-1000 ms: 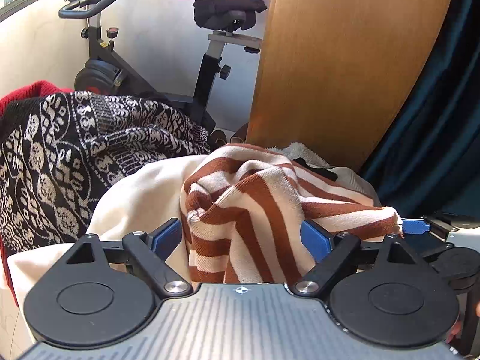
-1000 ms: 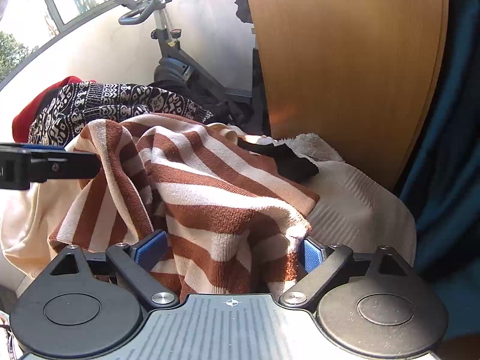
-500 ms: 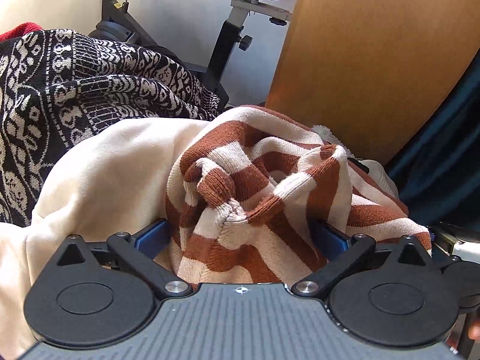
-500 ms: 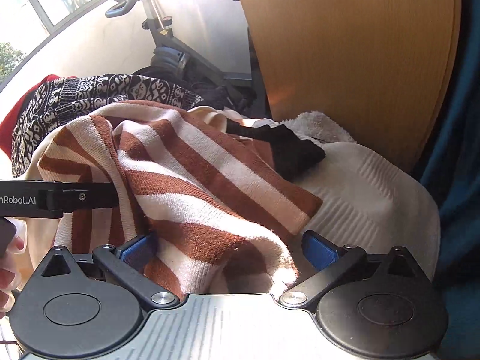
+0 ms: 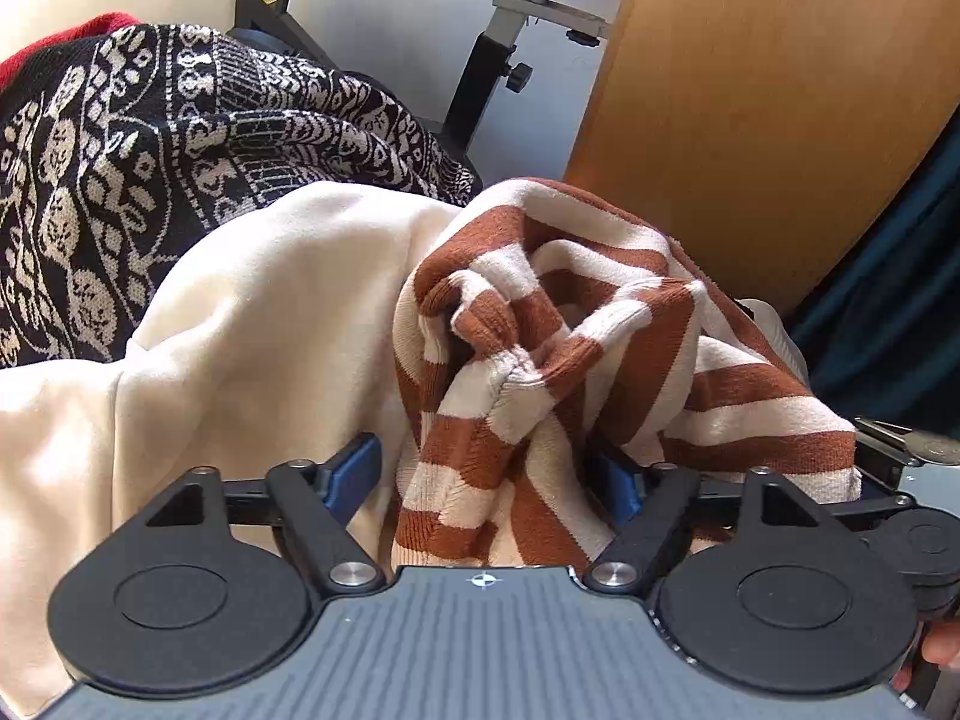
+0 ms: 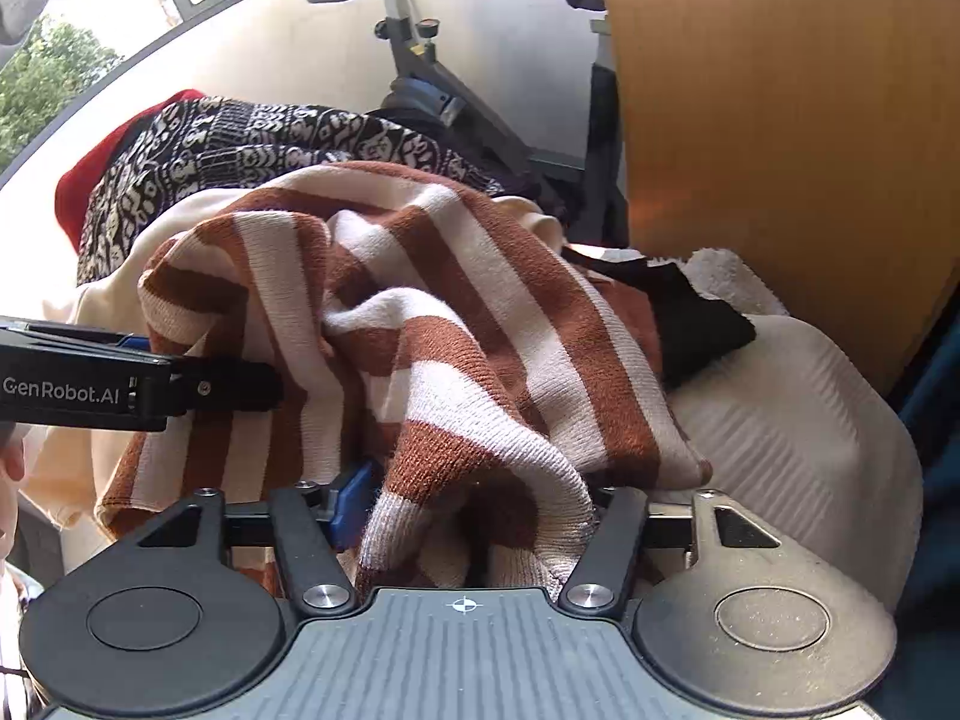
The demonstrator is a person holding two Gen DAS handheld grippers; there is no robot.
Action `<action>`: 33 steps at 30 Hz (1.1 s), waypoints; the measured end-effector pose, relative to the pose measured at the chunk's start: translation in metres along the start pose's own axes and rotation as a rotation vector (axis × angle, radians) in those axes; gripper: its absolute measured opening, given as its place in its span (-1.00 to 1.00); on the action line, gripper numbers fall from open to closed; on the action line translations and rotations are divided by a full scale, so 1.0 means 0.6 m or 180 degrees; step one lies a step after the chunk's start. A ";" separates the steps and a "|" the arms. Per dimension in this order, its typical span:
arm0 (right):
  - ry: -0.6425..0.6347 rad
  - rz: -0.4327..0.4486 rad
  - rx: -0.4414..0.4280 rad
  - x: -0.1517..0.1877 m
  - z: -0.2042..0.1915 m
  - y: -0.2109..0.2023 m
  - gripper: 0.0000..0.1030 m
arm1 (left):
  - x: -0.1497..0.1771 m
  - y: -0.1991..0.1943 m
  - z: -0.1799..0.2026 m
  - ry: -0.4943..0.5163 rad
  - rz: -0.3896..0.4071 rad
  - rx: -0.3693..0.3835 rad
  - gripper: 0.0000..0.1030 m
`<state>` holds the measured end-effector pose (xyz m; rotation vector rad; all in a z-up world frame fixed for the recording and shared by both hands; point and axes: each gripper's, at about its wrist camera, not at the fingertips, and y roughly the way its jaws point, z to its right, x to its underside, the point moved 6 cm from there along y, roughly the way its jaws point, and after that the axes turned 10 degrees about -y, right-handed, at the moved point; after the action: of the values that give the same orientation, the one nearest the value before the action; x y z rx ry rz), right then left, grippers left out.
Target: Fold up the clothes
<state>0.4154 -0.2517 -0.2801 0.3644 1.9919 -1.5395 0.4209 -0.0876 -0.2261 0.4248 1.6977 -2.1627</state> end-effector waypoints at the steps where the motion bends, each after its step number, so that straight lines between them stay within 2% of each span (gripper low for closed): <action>1: -0.0029 0.0016 0.0037 -0.001 0.002 -0.001 0.76 | 0.002 0.004 -0.001 -0.0016 0.0004 0.0017 0.60; 2: -0.0058 0.0032 0.0074 -0.002 0.005 -0.002 0.99 | 0.004 0.007 0.001 0.0012 0.0015 0.0013 0.65; 6: -0.0139 0.0082 0.0174 -0.009 0.017 0.003 0.99 | 0.013 0.025 0.012 0.0129 0.0067 -0.0046 0.81; 9: -0.0050 0.0007 -0.0016 -0.015 0.028 0.045 0.99 | 0.016 0.037 0.016 0.0136 0.0088 -0.0107 0.82; 10: -0.0075 -0.0003 -0.0048 -0.015 0.025 0.049 0.99 | 0.018 0.034 0.017 0.0116 0.0065 -0.0074 0.75; 11: -0.0118 -0.0017 -0.0064 -0.016 0.021 0.050 0.98 | 0.020 0.030 0.018 0.0091 0.0039 -0.0033 0.42; 12: -0.0136 -0.0019 -0.0105 -0.014 0.016 0.044 0.91 | 0.022 0.026 0.019 0.0066 0.0012 0.0008 0.27; 13: -0.0142 -0.0014 -0.0158 -0.011 0.009 0.035 0.62 | 0.025 0.019 0.019 0.0059 -0.0004 0.0000 0.18; 14: -0.0148 -0.0009 -0.0211 -0.008 0.002 0.025 0.24 | 0.028 0.011 0.019 0.0056 -0.0018 -0.0017 0.00; 16: -0.0228 -0.0008 -0.0389 0.001 -0.022 0.002 -0.19 | 0.033 -0.006 0.017 0.0026 -0.0056 0.0058 -0.23; 17: -0.0275 -0.0009 -0.0485 0.006 -0.036 -0.010 -0.39 | 0.038 -0.009 0.017 0.0018 -0.0090 0.0080 -0.26; 19: -0.0405 0.0003 -0.0505 0.014 -0.055 -0.025 -0.39 | 0.046 -0.011 0.016 0.0036 -0.0148 0.0093 -0.24; 21: -0.0490 0.0007 -0.0401 0.013 -0.058 -0.025 -0.29 | 0.048 0.001 0.009 -0.0002 -0.0149 0.0066 0.00; 22: -0.0475 0.0009 -0.0336 0.011 -0.055 -0.024 -0.08 | 0.049 0.007 0.006 -0.0025 -0.0148 0.0052 0.22; 23: -0.0448 0.0009 -0.0251 0.010 -0.049 -0.020 0.28 | 0.049 0.013 0.003 -0.0048 -0.0147 0.0038 0.32; 25: -0.0410 0.0003 -0.0068 0.008 -0.035 -0.012 0.70 | 0.051 0.027 -0.004 -0.0102 -0.0162 0.0027 0.41; 26: -0.0395 -0.0013 -0.0070 0.009 -0.030 -0.005 0.74 | 0.053 0.035 -0.008 -0.0138 -0.0175 0.0044 0.48; 28: -0.0269 -0.0043 -0.0247 0.016 -0.017 0.010 0.76 | 0.062 0.041 -0.015 -0.0207 -0.0194 0.0091 0.48; 30: -0.0111 -0.0096 -0.0434 0.019 -0.012 0.024 0.79 | 0.064 0.039 -0.012 -0.0286 -0.0259 0.0223 0.19; 31: -0.0137 -0.0095 -0.0512 0.019 -0.018 0.022 0.64 | 0.065 0.032 -0.006 -0.0234 -0.0269 0.0213 0.00; 32: -0.0198 -0.0087 -0.0599 0.017 -0.028 0.016 0.10 | 0.066 0.025 0.000 -0.0166 -0.0276 0.0190 -0.17; 33: -0.0259 -0.0079 -0.0685 0.016 -0.039 0.011 -0.01 | 0.066 0.018 0.006 -0.0098 -0.0282 0.0167 -0.26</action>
<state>0.4049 -0.2291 -0.2873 0.1875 2.0794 -1.3161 0.3903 -0.0969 -0.2520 0.3342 1.6760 -2.2690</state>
